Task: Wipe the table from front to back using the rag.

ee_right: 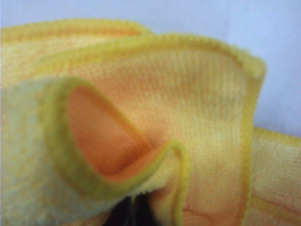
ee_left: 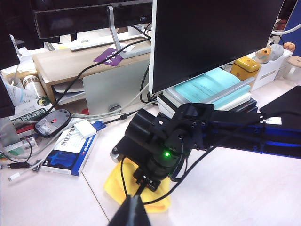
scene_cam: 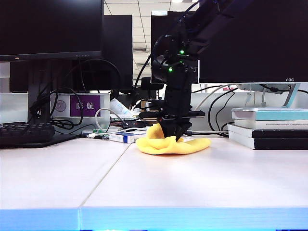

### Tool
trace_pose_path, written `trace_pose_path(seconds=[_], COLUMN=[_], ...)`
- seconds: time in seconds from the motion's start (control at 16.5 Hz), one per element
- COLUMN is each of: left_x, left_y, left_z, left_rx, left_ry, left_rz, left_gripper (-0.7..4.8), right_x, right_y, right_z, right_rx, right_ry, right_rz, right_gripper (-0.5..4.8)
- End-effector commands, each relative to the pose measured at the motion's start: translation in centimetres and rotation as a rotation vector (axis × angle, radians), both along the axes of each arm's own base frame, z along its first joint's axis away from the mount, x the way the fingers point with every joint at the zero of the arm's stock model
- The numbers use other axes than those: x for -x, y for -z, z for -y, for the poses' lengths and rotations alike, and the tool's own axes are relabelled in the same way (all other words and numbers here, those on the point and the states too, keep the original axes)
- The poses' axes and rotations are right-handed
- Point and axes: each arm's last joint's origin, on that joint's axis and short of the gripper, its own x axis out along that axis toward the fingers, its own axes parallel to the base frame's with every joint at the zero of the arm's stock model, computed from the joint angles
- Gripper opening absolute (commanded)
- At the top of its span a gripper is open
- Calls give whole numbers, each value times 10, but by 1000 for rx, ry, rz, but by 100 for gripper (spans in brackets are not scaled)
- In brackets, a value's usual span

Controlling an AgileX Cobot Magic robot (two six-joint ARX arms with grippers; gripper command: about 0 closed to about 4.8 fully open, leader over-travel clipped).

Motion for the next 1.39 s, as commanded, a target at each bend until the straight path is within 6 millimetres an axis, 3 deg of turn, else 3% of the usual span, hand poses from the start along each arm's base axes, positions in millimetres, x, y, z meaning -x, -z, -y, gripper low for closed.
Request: trace_pose_path(seconds=[0.06,0.54,1.39], left_x=[2,2,2], left_y=[-4,-4,-5], left_z=[-1,-1,-1], left_rx=[16,16,17], left_ry=[5,5,5], left_rz=[25,25,25], left_gripper=[-5,-5,-5], right_x=[20,42,106], right_y=[27,33,34], right_z=[6,-1,32], right_rx=[113,168,121], right_ry=[-27,-68,-70], right_rz=[-249,-337,-352], right_gripper=[-7,-7,-7])
